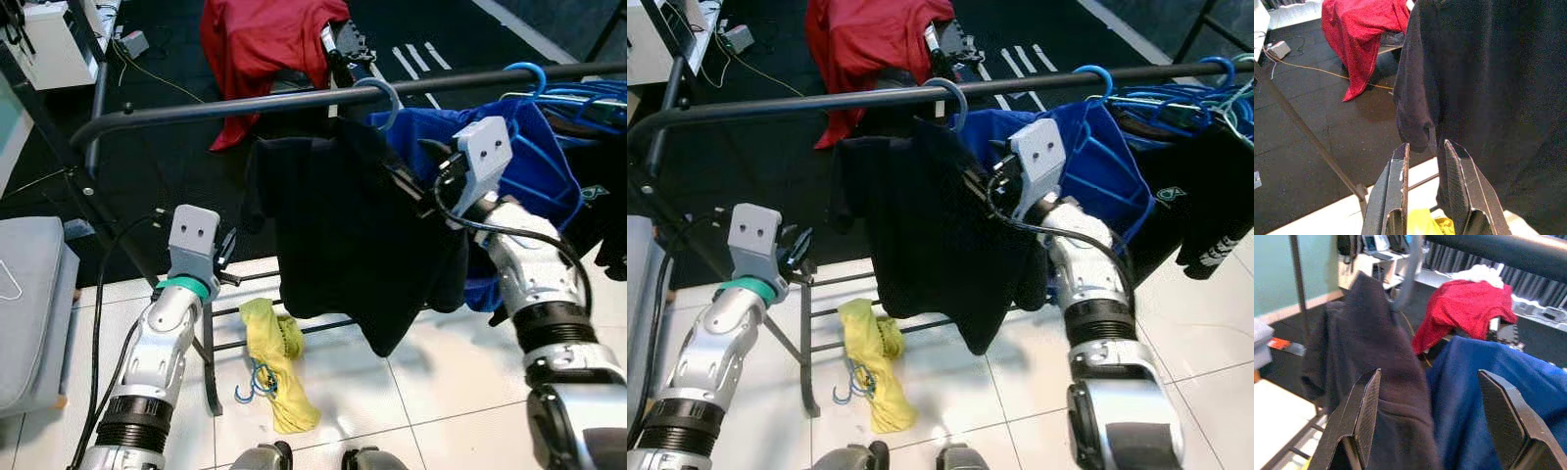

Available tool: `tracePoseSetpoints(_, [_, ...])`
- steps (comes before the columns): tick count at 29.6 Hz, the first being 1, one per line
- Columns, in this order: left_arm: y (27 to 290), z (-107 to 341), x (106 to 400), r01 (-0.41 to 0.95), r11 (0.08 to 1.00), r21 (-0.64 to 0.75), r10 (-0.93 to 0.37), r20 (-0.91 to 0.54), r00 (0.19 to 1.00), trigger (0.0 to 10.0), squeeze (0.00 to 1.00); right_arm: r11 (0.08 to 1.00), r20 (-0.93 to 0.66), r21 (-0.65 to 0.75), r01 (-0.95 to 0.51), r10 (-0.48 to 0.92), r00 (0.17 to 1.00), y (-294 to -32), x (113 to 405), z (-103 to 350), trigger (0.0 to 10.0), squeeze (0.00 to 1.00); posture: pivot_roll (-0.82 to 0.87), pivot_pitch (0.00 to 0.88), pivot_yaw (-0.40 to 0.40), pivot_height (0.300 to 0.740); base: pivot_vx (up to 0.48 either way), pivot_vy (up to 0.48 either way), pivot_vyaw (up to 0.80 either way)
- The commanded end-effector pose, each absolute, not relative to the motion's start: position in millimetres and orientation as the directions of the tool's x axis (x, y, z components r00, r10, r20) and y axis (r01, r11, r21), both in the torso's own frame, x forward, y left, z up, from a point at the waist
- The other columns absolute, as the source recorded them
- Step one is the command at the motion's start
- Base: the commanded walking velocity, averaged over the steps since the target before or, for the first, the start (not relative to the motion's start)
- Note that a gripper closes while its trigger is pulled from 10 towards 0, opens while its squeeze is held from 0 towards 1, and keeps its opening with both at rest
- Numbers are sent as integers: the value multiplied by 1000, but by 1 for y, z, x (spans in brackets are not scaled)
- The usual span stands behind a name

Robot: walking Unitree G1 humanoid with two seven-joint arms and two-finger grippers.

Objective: Hang hanger

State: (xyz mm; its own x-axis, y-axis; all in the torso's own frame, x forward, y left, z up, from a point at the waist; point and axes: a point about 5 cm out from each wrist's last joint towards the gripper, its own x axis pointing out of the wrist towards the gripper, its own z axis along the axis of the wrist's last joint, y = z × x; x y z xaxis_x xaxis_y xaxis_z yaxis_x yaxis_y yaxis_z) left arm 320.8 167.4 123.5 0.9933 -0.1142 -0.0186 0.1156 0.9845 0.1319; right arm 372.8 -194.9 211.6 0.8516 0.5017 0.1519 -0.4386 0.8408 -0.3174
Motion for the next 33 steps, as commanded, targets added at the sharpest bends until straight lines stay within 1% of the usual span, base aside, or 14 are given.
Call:
tracePoseSetpoints(1, [169,120,319,117,983,139,-113,-36,993,10000,0,853,114,-295,-429,478,871,-205,374,207,10000,0,-17,45,86,740,0,0,0])
tracePoseSetpoints(9, [175,124,321,114,981,156,-110,-30,993,10000,0,782,-74,-134,-608,604,793,-207,378,183,10000,0,23,46,83,740,0,0,0])
tracePoseSetpoints(11, [180,125,318,99,981,165,-96,-26,995,10000,0,742,-122,-90,-665,654,746,-201,380,180,5686,0,56,47,74,740,0,0,0])
tracePoseSetpoints(14, [181,126,317,95,981,167,-92,-24,995,10000,0,735,-133,-90,-673,660,739,-200,381,180,5686,0,56,47,74,740,0,0,0])
tracePoseSetpoints(15, [183,126,316,87,982,170,-84,-23,996,10000,0,735,-143,-96,-672,658,740,-198,383,181,7373,0,68,50,70,740,0,0,0])
tracePoseSetpoints(17, [186,126,314,81,982,173,-78,-23,997,10000,0,732,-154,-105,-673,657,738,-196,384,182,8510,0,78,52,67,740,0,0,0])
tracePoseSetpoints(18, [188,126,312,74,981,177,-71,-24,997,10000,0,729,-159,-113,-675,657,737,-194,387,184,6549,0,88,54,63,740,0,0,0])
tracePoseSetpoints(19, [188,126,312,74,981,177,-71,-24,997,10000,0,729,-159,-113,-675,657,737,-194,387,184,6549,0,88,54,63,740,0,0,0])
tracePoseSetpoints(21, [192,126,309,65,981,181,-61,-25,998,10000,0,718,-159,-122,-685,667,728,-187,390,189,2627,0,95,56,60,740,0,0,0])
tracePoseSetpoints(22, [192,126,309,65,981,181,-61,-25,998,10000,0,718,-159,-122,-685,667,728,-187,390,189,2627,0,95,56,60,740,0,0,0])
tracePoseSetpoints(23, [193,126,309,63,981,181,-59,-25,998,10000,0,714,-160,-122,-690,672,723,-185,391,190,1294,0,96,57,60,740,0,0,0])
tracePoseSetpoints(25, [193,126,309,63,981,181,-59,-25,998,10000,0,714,-160,-122,-690,672,723,-185,391,190,1294,0,96,57,60,740,0,0,0])
tracePoseSetpoints(26, [193,126,309,62,981,181,-59,-25,998,10000,0,706,-163,-119,-698,680,715,-182,391,190,0,0,98,59,59,740,0,0,0])
tracePoseSetpoints(33, [191,126,308,63,981,181,-59,-27,998,10000,0,673,-165,-79,-735,719,675,-175,390,186,0,0,93,63,62,740,0,0,0])
